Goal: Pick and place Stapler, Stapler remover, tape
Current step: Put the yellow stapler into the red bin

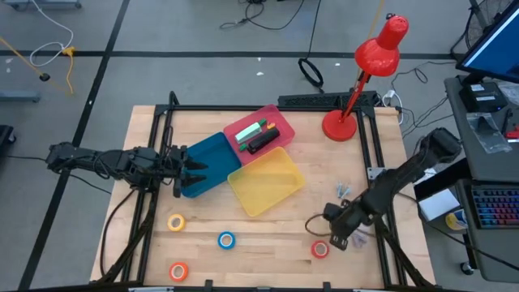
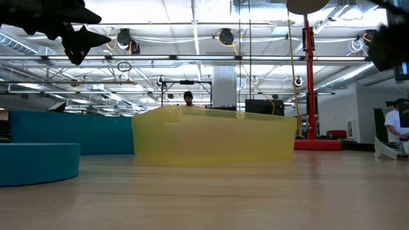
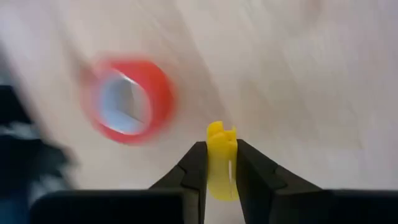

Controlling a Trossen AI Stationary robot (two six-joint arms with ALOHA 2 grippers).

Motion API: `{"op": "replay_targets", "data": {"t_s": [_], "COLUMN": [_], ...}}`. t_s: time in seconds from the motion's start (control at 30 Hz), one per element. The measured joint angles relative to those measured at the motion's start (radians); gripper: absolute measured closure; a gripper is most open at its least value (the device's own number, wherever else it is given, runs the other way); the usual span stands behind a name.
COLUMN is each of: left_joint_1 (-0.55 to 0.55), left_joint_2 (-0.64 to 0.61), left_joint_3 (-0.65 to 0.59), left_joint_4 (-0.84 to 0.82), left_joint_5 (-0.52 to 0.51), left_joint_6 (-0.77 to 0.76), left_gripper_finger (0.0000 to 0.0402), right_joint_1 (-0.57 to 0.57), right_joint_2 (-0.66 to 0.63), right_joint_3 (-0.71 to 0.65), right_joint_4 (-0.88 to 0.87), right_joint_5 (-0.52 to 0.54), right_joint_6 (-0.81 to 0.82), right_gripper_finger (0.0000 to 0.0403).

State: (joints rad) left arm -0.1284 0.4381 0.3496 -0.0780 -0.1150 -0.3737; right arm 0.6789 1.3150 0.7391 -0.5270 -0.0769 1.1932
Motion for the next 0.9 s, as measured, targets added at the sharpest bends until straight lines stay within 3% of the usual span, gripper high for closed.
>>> {"op": "replay_targets", "data": {"t_s": [0.27,0.47,0.7,0.9], "left_joint_1": [0.000,0.000,0.000,0.000], "left_joint_2": [0.000,0.000,0.000,0.000], "left_joint_3": [0.000,0.000,0.000,0.000], "left_joint_4": [0.002,0.005,0.008,0.009], "left_joint_5": [0.000,-0.015,-0.086,-0.127], "left_joint_6": [0.005,0.006,0.003,0.000], "left_gripper_finger": [0.0192,0.0192,0.0192,0.0192], "right_joint_1": [-0.234,-0.449,-0.707,-0.915], "right_joint_2": [-0.172,-0.190,-0.103,0.000], "right_joint_3": [0.025,0.025,0.025,0.063], "right_joint_4": [0.236,0.522,0.722,0.741], "right_joint_5": [0.262,0.420,0.441,0.319], "right_joint_6": [-0.089,-0.318,-0.520,-0.636], "right_gripper_finger": [0.0352,0.0351,0.0351,0.0351]}}
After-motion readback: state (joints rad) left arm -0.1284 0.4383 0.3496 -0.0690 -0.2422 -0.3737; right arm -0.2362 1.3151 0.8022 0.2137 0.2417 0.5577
